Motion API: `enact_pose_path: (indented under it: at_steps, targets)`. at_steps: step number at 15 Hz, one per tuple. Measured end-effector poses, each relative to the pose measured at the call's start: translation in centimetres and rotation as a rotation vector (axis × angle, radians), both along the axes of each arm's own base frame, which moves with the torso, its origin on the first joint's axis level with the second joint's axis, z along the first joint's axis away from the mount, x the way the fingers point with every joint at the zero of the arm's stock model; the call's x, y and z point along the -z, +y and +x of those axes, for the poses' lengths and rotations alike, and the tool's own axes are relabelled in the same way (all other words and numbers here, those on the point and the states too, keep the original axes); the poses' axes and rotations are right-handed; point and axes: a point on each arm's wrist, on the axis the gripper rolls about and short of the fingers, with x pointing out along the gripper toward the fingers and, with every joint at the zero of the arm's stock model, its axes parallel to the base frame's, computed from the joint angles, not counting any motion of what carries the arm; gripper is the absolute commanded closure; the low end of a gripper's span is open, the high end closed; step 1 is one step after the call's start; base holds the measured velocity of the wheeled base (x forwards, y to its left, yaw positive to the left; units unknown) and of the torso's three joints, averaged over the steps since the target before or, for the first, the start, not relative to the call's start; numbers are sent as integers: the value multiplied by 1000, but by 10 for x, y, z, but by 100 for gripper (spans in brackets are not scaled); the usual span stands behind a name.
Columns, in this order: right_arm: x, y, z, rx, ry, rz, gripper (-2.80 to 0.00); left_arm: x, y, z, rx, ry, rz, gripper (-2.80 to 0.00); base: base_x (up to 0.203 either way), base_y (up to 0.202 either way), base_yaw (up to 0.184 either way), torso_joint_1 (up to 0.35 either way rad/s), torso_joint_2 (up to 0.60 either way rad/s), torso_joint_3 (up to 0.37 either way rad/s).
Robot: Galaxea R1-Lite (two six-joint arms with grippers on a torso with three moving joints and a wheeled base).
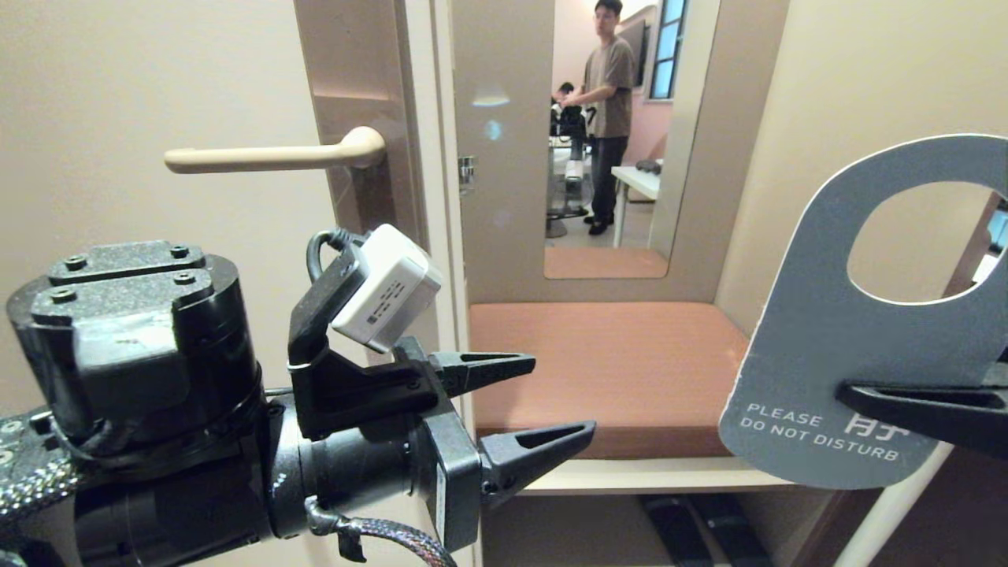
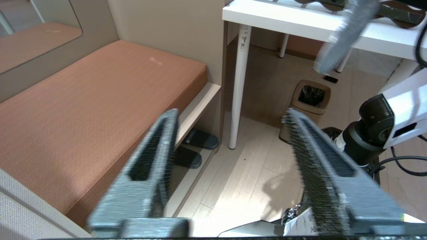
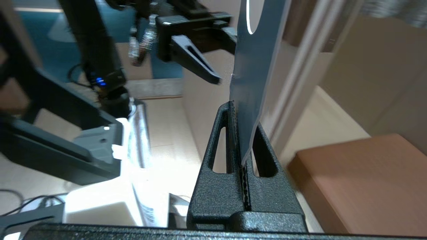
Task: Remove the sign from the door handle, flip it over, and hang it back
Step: Hand it to the other hand
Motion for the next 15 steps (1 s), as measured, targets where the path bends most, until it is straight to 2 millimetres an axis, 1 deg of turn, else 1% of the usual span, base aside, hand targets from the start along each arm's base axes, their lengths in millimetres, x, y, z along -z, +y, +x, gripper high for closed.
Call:
enact_pose_path:
  at_steps: [4, 7, 10, 15]
  targets:
    - [-5, 12, 4, -64, -2, 2, 0, 0, -8, 1, 17, -24, -38, -280, 0, 0, 0, 0, 0, 0]
    - [-11, 18, 11, -82, -11, 5, 0, 2, -13, 0, 85, -23, -47, -280, 0, 0, 0, 0, 0, 0]
    - [-16, 26, 21, -107, -58, 27, 0, 3, -16, 2, 100, -27, -57, -280, 0, 0, 0, 0, 0, 0]
    - [-14, 42, 31, -158, -56, 44, 0, 1, -20, 3, 116, -22, -104, -280, 0, 0, 0, 0, 0, 0]
